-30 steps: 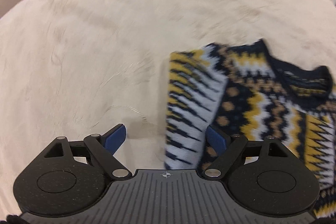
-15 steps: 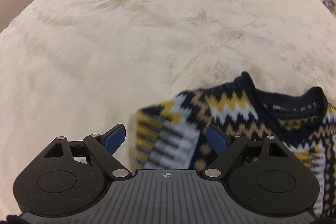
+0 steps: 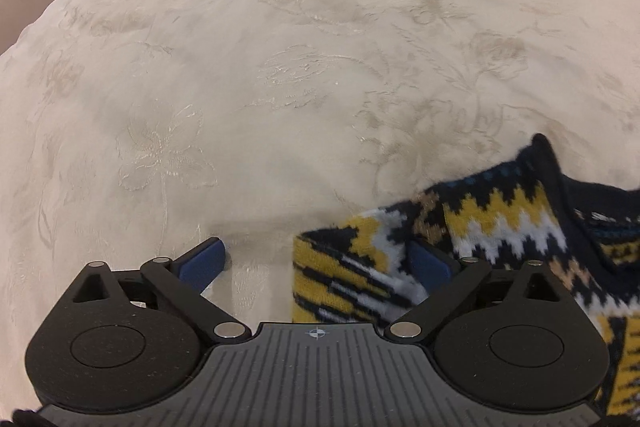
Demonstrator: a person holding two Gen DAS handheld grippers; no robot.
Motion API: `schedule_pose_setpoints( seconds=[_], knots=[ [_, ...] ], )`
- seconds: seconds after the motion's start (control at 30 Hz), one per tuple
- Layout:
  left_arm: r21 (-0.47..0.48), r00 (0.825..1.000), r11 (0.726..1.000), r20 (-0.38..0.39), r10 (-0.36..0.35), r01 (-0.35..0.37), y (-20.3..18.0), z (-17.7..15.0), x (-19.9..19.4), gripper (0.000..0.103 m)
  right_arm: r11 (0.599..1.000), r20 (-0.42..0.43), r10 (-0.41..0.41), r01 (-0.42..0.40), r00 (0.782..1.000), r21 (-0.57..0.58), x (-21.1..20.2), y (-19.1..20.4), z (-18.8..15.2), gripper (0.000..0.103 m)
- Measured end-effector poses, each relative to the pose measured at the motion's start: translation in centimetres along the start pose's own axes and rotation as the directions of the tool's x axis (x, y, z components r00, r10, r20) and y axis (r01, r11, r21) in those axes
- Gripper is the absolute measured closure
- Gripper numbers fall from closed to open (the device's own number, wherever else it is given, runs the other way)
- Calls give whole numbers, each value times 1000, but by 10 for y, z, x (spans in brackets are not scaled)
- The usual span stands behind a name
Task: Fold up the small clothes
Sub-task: 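Withdraw both grippers and move them to the dark ribbed hem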
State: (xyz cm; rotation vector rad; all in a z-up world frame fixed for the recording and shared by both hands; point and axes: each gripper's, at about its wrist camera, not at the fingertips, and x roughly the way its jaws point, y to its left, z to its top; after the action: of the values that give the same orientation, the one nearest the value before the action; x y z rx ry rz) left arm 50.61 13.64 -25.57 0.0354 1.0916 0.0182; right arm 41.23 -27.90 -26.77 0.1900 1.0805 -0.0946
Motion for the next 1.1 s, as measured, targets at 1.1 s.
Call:
schedule_pose_setpoints(
  seconds=[1.1],
  knots=[
    [26,966,992,227,-126,123,-39,-190,-255,4,955,371,281,-220,885,-199,-201,22,-122,1]
  ],
)
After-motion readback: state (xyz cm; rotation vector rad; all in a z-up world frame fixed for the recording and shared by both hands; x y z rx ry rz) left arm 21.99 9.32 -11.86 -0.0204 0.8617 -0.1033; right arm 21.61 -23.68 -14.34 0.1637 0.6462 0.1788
